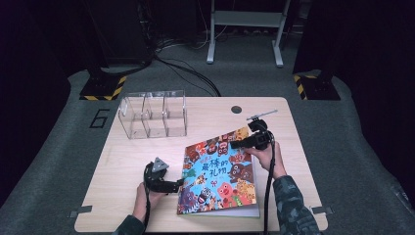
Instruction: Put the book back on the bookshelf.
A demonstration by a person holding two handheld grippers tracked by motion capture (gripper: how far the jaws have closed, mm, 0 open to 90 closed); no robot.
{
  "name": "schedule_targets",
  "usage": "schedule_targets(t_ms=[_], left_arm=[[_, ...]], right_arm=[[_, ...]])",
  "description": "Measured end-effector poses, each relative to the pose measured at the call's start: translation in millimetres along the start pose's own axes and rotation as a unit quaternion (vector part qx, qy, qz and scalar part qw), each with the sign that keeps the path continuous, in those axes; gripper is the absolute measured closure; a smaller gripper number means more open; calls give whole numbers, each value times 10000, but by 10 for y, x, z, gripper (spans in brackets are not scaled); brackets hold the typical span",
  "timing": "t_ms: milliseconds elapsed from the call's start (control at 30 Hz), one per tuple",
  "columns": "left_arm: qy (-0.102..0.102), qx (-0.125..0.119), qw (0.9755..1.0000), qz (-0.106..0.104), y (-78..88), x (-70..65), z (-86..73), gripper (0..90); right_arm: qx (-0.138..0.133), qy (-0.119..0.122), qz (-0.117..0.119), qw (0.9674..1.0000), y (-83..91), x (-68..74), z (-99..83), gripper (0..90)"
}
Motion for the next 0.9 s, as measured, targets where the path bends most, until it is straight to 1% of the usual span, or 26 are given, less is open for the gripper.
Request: schedule_targets(t_ms=[33,67,133,233,267,300,333,367,400,433,467,500,600,633,667,733,800,833,900], left_arm=[[-1,-16,10000,-9,0,0,-1,79],[-6,-14,10000,-13,2,1,-3,79],[16,46,10000,-53,15,-2,-9,79],[26,-23,10000,-23,12,3,-9,79],[-72,47,10000,-49,23,16,-15,79],[10,-36,10000,-27,14,9,-11,79],[15,-39,10000,-36,17,11,-12,79],[36,-53,10000,-43,16,10,-11,79],[43,-50,10000,-67,18,10,-11,79],[44,34,9999,-121,32,10,-16,79],[11,11,9999,-99,30,18,-14,79],[81,-42,9999,-105,23,11,-12,78],[91,-68,9999,-125,26,25,-10,77],[167,-64,9997,-167,30,19,-12,77],[142,-75,9997,-188,32,29,-10,77],[167,-35,9996,-223,39,40,-6,77],[211,-8,9995,-245,43,52,0,74],[227,40,9993,-291,50,58,0,69],[318,31,9991,-268,50,68,7,58]], right_arm=[[-14,-15,-25,10000,-2,-5,-3,591],[-10,11,13,10000,1,-3,-8,591],[-47,60,9,10000,1,-10,-15,591],[-88,133,10,9999,2,-12,-21,591],[-112,162,-5,9998,2,-11,-23,591],[-105,182,5,9998,5,-8,-25,591],[-139,247,3,9996,12,4,-31,590],[-139,247,3,9996,12,4,-31,590],[-156,320,-23,9994,17,3,-33,590],[-166,343,-19,9993,21,7,-36,590],[-189,359,-24,9992,24,17,-40,590],[-218,429,-32,9988,27,15,-39,590],[-273,515,-52,9983,42,31,-47,589],[-276,502,-48,9983,49,43,-54,589],[-310,566,-39,9979,53,48,-56,588],[-370,666,-60,9971,61,54,-57,587],[-390,714,-64,9967,69,68,-59,587],[-423,756,-71,9962,71,74,-57,587],[-454,765,-67,9960,80,99,-58,587]])
Point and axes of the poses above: each handheld gripper's, and its own axes: y roughly backward along the jaws, z roughly out of its top, x roughly to its left, the point moved 6 cm from there along -y, roughly forward along the jaws, and after that the axes turned 2 degrees about -y, right-handed, at the moved point
